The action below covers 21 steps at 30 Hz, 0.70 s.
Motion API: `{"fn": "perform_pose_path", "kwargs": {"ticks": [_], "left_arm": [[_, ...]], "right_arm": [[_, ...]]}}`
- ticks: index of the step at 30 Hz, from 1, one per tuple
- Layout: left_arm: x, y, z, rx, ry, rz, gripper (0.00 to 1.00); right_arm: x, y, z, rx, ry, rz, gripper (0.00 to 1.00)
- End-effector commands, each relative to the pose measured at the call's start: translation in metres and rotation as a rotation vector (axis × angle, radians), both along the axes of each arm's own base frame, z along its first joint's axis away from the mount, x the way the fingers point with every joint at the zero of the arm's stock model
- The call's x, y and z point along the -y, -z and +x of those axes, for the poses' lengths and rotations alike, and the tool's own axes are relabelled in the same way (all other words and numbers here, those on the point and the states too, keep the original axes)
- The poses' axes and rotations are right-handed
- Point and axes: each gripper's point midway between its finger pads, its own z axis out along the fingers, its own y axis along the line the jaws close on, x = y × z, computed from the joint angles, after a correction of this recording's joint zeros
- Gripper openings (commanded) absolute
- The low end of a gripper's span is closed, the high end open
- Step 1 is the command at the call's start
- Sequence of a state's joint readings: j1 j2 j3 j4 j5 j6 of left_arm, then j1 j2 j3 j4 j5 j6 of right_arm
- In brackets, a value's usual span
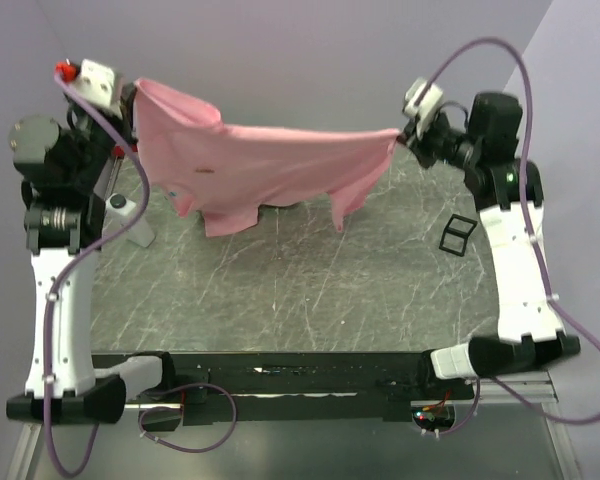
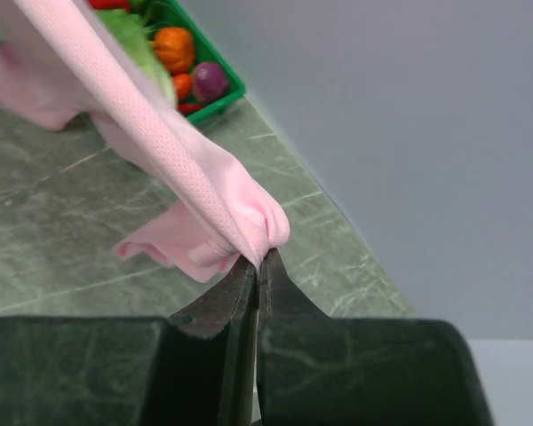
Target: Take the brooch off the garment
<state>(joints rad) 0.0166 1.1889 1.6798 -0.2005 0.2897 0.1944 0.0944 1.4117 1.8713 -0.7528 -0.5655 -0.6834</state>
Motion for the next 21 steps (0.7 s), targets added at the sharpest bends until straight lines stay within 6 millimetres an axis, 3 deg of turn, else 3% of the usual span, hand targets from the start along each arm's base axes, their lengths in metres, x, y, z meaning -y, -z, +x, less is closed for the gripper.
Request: {"fn": "perform_pose_path", "kwargs": {"ticks": [1, 2, 3, 6, 8, 9, 10, 11, 12, 14, 15, 16, 17, 18, 21], "left_arm": [[0.006, 0.062, -0.028, -0.148, 0.033, 0.004, 0.01], [0.005, 0.078, -0.030, -0.177, 0.031, 0.013, 0.01], [0.005, 0.109, -0.027, -0.240, 0.030, 0.014, 0.01], [0.004, 0.122, -0.039, -0.239, 0.021, -0.001, 0.01], [0.003, 0.109, -0.041, -0.214, 0.018, -0.010, 0.01], [0.003, 0.090, -0.042, -0.175, 0.013, -0.013, 0.01], [0.001, 0.083, -0.037, -0.164, 0.007, -0.014, 0.01], [0.001, 0.058, -0.042, -0.109, 0.007, -0.011, 0.01], [0.002, 0.041, -0.042, -0.070, 0.010, -0.008, 0.01], [0.001, 0.022, -0.030, -0.044, 0.009, 0.006, 0.01], [0.003, -0.014, -0.041, 0.025, 0.013, 0.012, 0.01], [0.002, -0.019, -0.027, 0.017, 0.011, 0.011, 0.01], [0.002, -0.047, -0.036, 0.080, 0.010, 0.016, 0.01], [0.003, -0.054, -0.030, 0.094, 0.017, 0.019, 0.01], [0.007, -0.084, -0.041, 0.181, 0.035, 0.022, 0.01]], "right_arm": [[-0.018, 0.050, -0.059, -0.083, -0.124, -0.073, 0.00], [-0.021, 0.065, -0.067, -0.110, -0.141, -0.089, 0.00], [-0.023, 0.100, -0.074, -0.182, -0.157, -0.119, 0.00], [-0.015, 0.127, -0.087, -0.215, -0.114, -0.132, 0.00], [-0.008, 0.106, -0.078, -0.123, -0.053, -0.112, 0.00], [0.001, 0.093, -0.071, -0.082, 0.016, -0.106, 0.00], [0.007, 0.071, -0.063, -0.007, 0.054, -0.085, 0.00], [0.012, 0.056, -0.059, 0.033, 0.082, -0.069, 0.00], [0.015, 0.027, -0.058, 0.093, 0.105, -0.040, 0.00], [0.022, -0.003, -0.049, 0.156, 0.150, -0.017, 0.00], [0.024, -0.035, -0.054, 0.217, 0.161, 0.015, 0.00], [0.026, -0.045, -0.050, 0.234, 0.176, 0.023, 0.00], [0.027, -0.062, -0.051, 0.276, 0.185, 0.039, 0.00], [0.030, -0.083, -0.056, 0.322, 0.198, 0.063, 0.00], [0.036, -0.116, -0.064, 0.415, 0.230, 0.093, 0.00]]}}
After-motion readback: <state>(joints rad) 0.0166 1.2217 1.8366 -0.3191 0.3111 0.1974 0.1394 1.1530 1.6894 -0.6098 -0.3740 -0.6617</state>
